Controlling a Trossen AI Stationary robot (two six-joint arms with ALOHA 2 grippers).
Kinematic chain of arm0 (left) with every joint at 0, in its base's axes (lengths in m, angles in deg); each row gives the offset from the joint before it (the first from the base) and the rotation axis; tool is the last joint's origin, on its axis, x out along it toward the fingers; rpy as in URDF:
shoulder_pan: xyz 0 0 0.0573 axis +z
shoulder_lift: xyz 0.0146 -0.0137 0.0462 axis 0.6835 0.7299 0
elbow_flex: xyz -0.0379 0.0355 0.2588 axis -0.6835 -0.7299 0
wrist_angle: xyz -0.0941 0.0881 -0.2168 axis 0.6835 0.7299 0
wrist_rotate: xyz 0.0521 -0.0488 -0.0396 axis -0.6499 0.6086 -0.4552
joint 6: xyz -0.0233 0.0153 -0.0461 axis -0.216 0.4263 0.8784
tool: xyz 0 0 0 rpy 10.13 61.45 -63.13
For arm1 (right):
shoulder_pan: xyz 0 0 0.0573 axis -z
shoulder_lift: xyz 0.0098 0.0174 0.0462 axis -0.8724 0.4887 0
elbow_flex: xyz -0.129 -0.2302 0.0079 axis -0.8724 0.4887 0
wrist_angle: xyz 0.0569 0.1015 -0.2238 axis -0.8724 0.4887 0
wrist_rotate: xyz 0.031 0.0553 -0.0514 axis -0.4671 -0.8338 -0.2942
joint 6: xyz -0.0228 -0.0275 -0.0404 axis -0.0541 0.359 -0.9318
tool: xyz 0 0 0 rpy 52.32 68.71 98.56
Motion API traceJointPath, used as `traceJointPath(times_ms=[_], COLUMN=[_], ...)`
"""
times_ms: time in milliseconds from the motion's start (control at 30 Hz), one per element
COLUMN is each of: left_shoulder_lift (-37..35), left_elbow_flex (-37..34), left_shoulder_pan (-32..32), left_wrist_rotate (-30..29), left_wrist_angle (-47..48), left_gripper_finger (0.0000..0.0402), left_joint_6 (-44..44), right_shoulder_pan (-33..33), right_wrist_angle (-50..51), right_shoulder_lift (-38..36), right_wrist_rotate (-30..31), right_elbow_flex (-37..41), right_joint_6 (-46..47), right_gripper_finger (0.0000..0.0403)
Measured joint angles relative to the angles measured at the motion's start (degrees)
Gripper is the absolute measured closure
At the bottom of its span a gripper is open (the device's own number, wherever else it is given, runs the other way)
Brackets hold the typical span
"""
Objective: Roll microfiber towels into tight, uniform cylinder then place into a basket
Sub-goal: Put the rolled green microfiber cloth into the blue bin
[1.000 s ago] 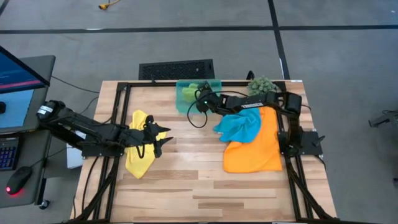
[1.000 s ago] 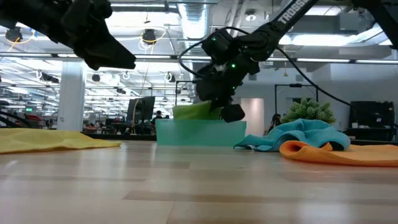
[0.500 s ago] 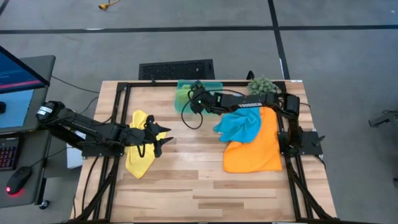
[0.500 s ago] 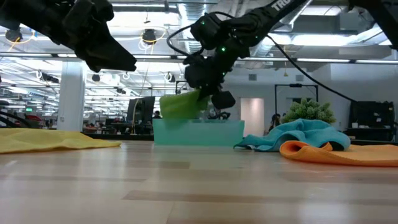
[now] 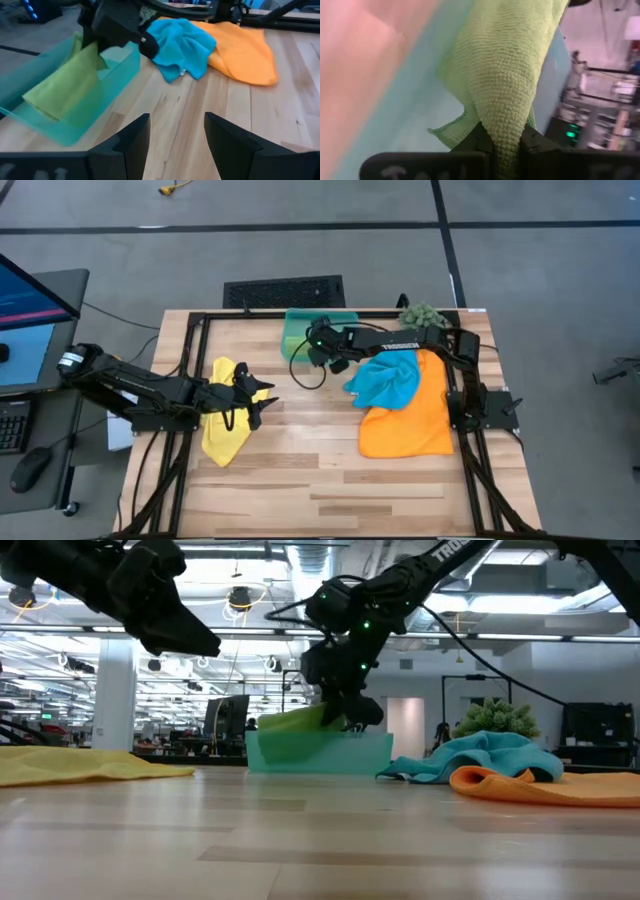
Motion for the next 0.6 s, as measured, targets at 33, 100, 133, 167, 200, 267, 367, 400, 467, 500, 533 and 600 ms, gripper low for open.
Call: traceJointPath(times_ms=[33,100,133,167,200,267,367,400,467,500,533,600], left_shoulder_lift=[0.0,0.0,0.0,0.0,0.0,0.0,0.0,0.0,0.0,0.0,0.0,0.0], left_elbow_flex=[0.3,0.9,1.3,1.7,2.1,2.5,2.8,2.8,2.8,2.8,2.8,2.8], left_shoulder_pan=[0.1,0.2,0.2,0.2,0.2,0.2,0.2,0.2,0.2,0.2,0.2,0.2], left_wrist_rotate=[0.0,0.0,0.0,0.1,0.4,1.2,1.6,1.6,1.6,1.6,1.6,1.6], left_wrist_angle=[0.2,1.1,1.5,1.9,2.1,2.3,2.3,2.4,2.4,2.4,2.4,2.5], left_gripper_finger=[0.0221,0.0221,0.0221,0.0221,0.0221,0.0221,0.0221,0.0221,0.0221,0.0221,0.0221,0.0221], left_joint_6=[0.0,0.0,0.0,0.0,0.0,0.0,0.0,0.0,0.0,0.0,0.0,0.0], right_shoulder_pan=[0.0,0.0,0.1,0.2,0.2,0.2,0.6,0.8,1.1,1.2,1.2,1.2], right_wrist_angle=[0.2,1.0,1.7,2.2,2.5,2.4,3.0,3.0,3.0,2.6,1.8,2.6], right_shoulder_lift=[0.0,0.0,0.0,0.0,0.0,0.0,0.0,0.0,0.0,0.3,0.7,1.0], right_wrist_rotate=[-0.6,-1.0,-1.2,-1.5,-1.8,-1.8,-2.4,-2.4,-3.0,-2.9,-2.7,-2.9], right_elbow_flex=[-0.3,-0.5,-0.5,-0.4,-0.4,-0.4,-0.4,-0.4,-0.4,-0.4,-0.5,-0.5], right_joint_6=[1.8,4.2,5.2,6.2,7.2,9.3,12.6,13.7,15.6,15.9,16.0,16.1], right_gripper_finger=[0.0357,0.0357,0.0358,0.0360,0.0361,0.0362,0.0359,0.0358,0.0358,0.0358,0.0358,0.0360])
